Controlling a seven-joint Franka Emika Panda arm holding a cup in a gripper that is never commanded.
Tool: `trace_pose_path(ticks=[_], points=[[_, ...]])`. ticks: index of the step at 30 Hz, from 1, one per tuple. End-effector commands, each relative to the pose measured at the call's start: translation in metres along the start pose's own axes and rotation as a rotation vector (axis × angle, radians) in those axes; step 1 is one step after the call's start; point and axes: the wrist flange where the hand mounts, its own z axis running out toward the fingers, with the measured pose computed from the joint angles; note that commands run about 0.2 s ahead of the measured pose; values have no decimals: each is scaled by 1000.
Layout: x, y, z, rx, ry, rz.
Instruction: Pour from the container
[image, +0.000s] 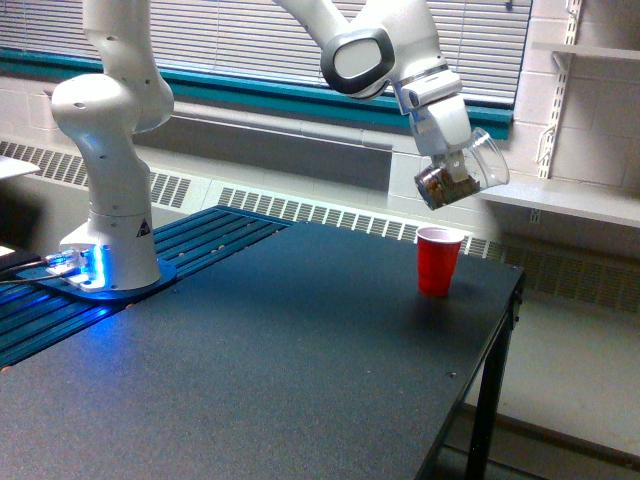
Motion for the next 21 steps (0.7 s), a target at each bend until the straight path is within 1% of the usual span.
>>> trace_pose_path(ticks=[1, 6, 12, 21], points=[[-20, -24, -4, 27, 6, -132], [-36, -32, -3, 28, 2, -188], [-55, -37, 0, 31, -8, -236], [-85, -40, 8, 31, -47, -291]])
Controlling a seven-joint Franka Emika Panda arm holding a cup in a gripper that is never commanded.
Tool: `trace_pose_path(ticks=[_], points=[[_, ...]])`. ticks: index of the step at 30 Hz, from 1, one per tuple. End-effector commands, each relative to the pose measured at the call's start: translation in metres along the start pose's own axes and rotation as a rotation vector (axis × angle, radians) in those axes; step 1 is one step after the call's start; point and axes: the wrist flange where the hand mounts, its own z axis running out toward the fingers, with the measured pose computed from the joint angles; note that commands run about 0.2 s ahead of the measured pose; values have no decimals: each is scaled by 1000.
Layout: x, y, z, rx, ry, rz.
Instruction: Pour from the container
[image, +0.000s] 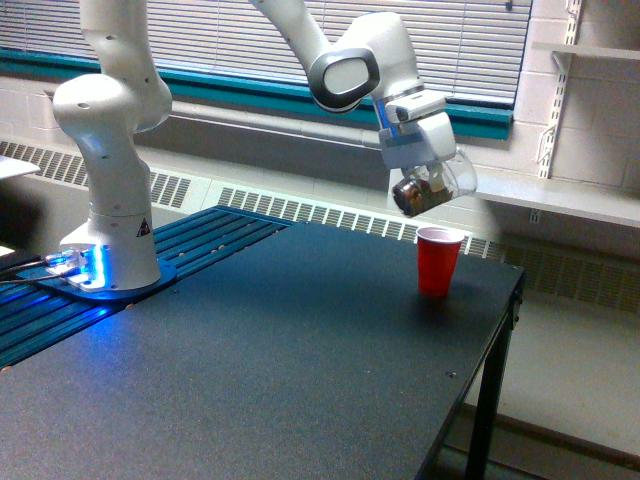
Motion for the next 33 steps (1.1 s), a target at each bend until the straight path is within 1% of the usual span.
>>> trace_pose_path(ticks=[1, 11, 18, 29, 33], points=[[-16, -10, 0, 6, -5, -75], [-34, -20, 7, -10, -34, -139], [-41, -30, 10, -18, -49, -181], [-49, -44, 15, -42, -69, -254], [-51, -47, 18, -49, -74, -267]])
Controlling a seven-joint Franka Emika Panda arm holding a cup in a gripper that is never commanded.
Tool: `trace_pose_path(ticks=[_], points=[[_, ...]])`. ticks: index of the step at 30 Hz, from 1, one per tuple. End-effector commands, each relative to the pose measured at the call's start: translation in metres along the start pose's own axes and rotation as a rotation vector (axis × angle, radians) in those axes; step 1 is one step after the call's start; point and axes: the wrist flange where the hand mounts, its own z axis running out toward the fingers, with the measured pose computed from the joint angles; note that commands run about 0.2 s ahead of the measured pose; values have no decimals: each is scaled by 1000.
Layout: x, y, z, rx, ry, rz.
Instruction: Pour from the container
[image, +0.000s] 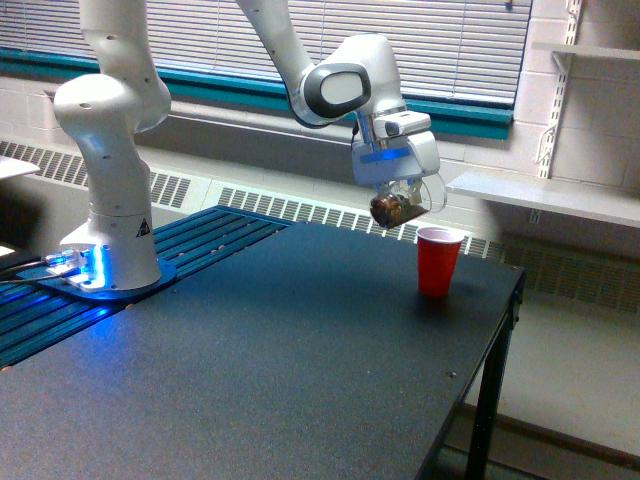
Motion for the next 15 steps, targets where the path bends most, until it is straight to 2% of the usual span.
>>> trace_pose_path(ticks=[1, 15], points=[[3, -10, -1, -8, 1, -18], [11, -25, 6, -37, -21, -68]])
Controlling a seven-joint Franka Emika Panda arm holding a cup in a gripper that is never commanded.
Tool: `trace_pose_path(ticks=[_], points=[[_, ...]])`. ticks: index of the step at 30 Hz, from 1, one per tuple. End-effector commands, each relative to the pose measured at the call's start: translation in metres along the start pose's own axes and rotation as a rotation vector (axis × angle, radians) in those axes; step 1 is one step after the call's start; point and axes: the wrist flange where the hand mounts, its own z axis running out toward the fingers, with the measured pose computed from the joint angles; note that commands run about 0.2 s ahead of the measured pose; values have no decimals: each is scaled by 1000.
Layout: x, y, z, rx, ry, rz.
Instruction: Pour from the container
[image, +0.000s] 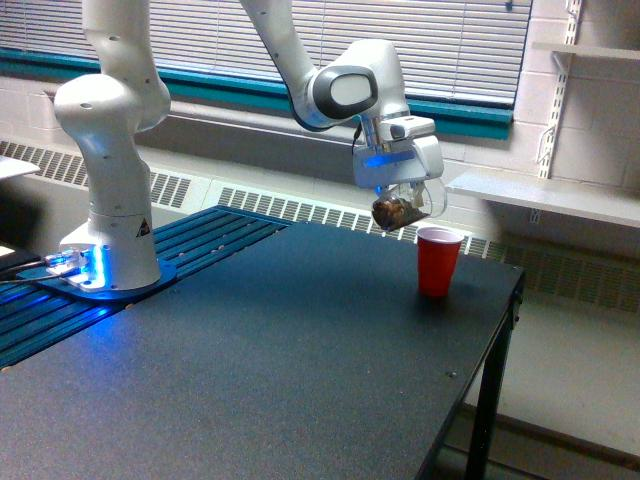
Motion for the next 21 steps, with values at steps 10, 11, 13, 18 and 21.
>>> trace_pose_path(ticks=[10, 11, 13, 18, 21], points=[[16, -24, 2, -34, -8, -60], [17, -26, 2, -36, -10, -66], [19, -28, 2, -42, -11, -74], [22, -29, 3, -60, -17, -89], [24, -28, 3, -73, -20, -98]])
